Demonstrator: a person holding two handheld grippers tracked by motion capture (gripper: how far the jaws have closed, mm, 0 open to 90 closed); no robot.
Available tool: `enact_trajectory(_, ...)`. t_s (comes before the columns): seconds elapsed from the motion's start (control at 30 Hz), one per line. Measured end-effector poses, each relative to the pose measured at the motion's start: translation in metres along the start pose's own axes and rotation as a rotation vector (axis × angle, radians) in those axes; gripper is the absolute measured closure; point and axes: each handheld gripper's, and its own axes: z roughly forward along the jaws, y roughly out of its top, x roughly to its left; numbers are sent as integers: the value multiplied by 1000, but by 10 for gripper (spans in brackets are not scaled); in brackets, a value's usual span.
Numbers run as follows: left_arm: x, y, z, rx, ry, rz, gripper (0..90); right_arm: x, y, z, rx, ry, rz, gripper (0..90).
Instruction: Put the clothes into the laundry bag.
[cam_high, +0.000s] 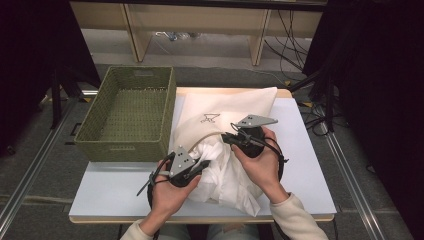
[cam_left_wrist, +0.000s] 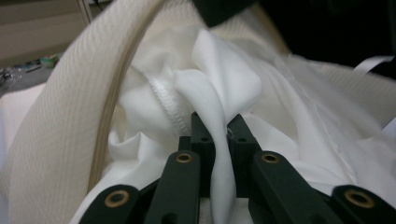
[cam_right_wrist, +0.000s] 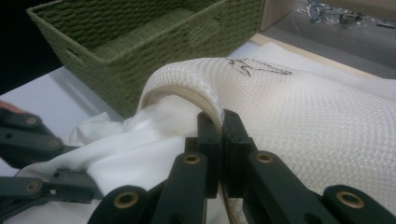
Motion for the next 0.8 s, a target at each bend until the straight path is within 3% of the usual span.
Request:
enact_trajectory(0.1,5,4,15,12,12,-5,833,6,1,0,-9,5,-22,886)
enact_trajectory(0.2,17,-8,46,93,54,31,825,4,-1,4,16,7,-28,886)
enact_trajectory(0.23,21,-15,57,131,50,12,821,5,-3,7,21,13,-6,886)
enact_trajectory(0.27,25,-23,67,163,50,-9,811,2,-4,9,25,12,-28,886)
enact_trajectory(0.33,28,-32,74,185,33,-35,778,-2,-6,11,37,0,-20,886)
enact_trajectory(0.37,27,-31,73,183,26,-32,760,-2,-6,12,37,11,6,886)
enact_trajectory(0.47,24,-23,61,186,15,32,645,-10,-6,11,29,0,2,886)
enact_trajectory(0.63,22,-15,35,158,-11,57,427,-11,-7,11,30,4,34,886)
enact_trajectory(0.67,22,-13,28,152,-13,70,411,-10,-7,10,35,3,50,886)
enact_trajectory(0.7,20,-11,18,141,-19,75,398,-11,-6,10,39,0,34,886)
enact_trajectory(0.8,18,-9,-2,125,-40,61,375,-11,-6,9,33,0,32,886)
